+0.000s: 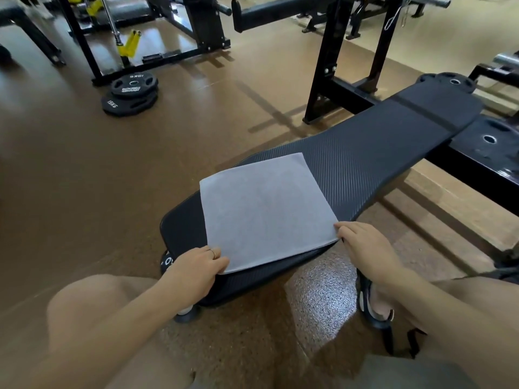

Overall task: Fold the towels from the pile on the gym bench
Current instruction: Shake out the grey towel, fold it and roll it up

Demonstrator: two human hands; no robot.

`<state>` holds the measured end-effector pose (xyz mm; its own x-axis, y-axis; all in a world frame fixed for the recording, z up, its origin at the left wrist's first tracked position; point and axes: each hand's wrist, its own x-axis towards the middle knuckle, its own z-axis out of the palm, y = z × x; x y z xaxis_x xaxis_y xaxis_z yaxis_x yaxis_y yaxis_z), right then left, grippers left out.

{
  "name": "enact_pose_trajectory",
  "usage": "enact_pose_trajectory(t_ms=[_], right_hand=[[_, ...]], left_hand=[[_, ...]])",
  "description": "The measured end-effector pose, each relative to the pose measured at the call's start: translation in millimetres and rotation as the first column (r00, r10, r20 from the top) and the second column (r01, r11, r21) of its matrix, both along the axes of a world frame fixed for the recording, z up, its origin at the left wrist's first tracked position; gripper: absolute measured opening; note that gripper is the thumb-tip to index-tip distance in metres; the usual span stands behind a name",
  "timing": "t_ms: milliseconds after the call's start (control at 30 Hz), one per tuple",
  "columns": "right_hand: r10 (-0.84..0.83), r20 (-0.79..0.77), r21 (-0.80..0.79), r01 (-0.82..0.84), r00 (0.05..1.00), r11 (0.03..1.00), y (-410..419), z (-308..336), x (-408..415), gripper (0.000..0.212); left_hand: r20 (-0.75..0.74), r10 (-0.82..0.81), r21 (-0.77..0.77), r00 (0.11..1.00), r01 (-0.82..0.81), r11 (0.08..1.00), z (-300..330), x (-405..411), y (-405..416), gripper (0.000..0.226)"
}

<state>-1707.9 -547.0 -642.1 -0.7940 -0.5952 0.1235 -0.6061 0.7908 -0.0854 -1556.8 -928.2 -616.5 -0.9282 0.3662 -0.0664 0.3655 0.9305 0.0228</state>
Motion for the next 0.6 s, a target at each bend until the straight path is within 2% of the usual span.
enact_pose_trajectory(t_ms=[200, 333, 500, 533, 600], right_hand=[[0.042, -0.034, -0.012, -0.042, 0.999, 0.999, 2.7, 2.3, -2.5, 0.026], [0.051, -0.059, 0.025, -0.050, 0.997, 0.998, 4.1, 1.2, -3.8, 0.028], [-0.085, -0.049, 0.091, 0.089, 0.995, 0.992, -29.2, 17.9, 20.9, 0.043], [-0.070, -0.034, 0.100, 0.073, 0.997, 0.992, -43.1, 22.0, 33.0, 0.045], [0.072, 0.021, 0.082, -0.074, 0.997, 0.994, -77.2, 27.5, 61.9, 0.050]], left_hand=[[0.022, -0.062, 0.070, 0.998, 0.061, 0.996, 0.2, 5.9, -1.0, 0.028], [0.015, -0.092, 0.065, 0.996, 0.091, 0.994, 0.5, 11.0, 3.3, 0.029], [0.054, -0.086, 0.093, 0.995, 0.081, 0.992, 0.9, 11.8, -0.4, 0.027], [0.060, -0.087, 0.092, 0.994, 0.081, 0.992, 2.5, 10.9, -1.2, 0.026], [0.060, -0.082, 0.085, 0.995, 0.076, 0.993, 6.1, 7.3, -3.5, 0.021]])
